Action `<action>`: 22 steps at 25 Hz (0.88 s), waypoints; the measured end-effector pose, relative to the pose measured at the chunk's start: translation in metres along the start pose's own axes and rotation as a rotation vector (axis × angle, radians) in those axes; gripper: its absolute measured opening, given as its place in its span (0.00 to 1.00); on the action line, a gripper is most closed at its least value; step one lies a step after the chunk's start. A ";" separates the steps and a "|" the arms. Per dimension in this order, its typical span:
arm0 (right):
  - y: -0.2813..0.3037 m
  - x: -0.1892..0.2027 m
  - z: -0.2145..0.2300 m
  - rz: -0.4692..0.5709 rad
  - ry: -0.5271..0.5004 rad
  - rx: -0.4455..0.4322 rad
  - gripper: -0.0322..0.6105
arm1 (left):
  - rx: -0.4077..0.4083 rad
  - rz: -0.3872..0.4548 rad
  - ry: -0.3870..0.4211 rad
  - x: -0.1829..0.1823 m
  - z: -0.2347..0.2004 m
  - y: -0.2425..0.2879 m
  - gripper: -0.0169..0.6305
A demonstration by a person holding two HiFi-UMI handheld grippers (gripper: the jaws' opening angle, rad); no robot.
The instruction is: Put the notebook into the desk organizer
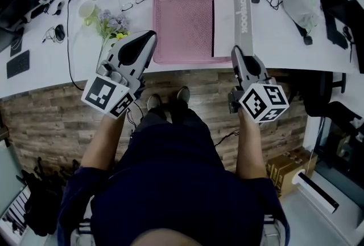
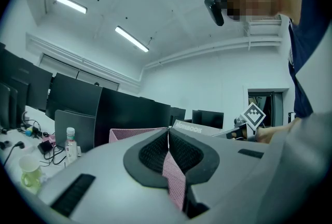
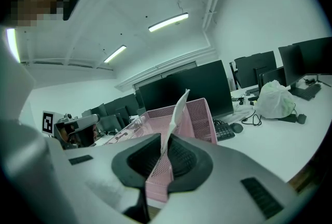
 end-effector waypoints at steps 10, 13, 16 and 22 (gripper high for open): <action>0.000 0.003 0.009 0.005 0.029 0.021 0.20 | -0.009 -0.009 0.002 0.002 0.001 0.002 0.08; 0.000 0.004 0.011 0.006 0.036 0.024 0.21 | -0.008 -0.011 0.004 0.002 0.002 0.003 0.08; -0.001 0.006 0.013 0.007 0.045 0.027 0.24 | -0.008 -0.015 0.007 0.002 0.003 0.003 0.08; -0.002 0.010 0.016 0.005 0.062 0.030 0.27 | -0.009 -0.025 0.014 0.002 0.006 0.003 0.08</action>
Point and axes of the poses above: the fingertips, and each gripper's own axes: y forward along the fingers, z to its right, x out of its underside, the point moved 8 cm from there along -y, backward along the fingers, and after that the axes turned 2 degrees about -y, right-handed, at the moved point
